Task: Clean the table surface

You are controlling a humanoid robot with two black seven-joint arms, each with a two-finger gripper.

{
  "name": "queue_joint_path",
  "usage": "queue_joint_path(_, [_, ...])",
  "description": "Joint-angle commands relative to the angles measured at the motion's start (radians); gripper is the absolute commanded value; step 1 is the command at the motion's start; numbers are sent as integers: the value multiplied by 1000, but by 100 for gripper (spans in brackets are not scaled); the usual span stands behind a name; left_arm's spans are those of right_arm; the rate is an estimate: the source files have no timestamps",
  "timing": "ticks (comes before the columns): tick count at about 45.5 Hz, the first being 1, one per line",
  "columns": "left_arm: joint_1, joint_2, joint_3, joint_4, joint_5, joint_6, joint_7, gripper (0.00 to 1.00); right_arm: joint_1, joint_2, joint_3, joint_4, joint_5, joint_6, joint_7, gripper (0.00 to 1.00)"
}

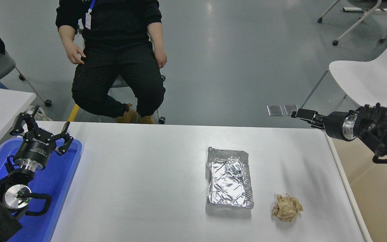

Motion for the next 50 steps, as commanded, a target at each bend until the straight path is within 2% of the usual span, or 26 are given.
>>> queue_joint_path(1, [0,1,1,0,0,0,0,100,92,78,-146,34,-95,0,35,98])
queue_joint_path(12, [0,1,0,0,0,0,0,100,117,227,-252,24,-290,-4,35,98])
queue_joint_path(23, [0,1,1,0,0,0,0,100,126,345,-393,-26,-416,-96,35,97])
queue_joint_path(33, [0,0,0,0,0,0,0,100,118,345,-416,-69,-419,-133,33,97])
queue_joint_path(50, [0,1,0,0,0,0,0,100,117,345,-413,-19,-416,-146,38,97])
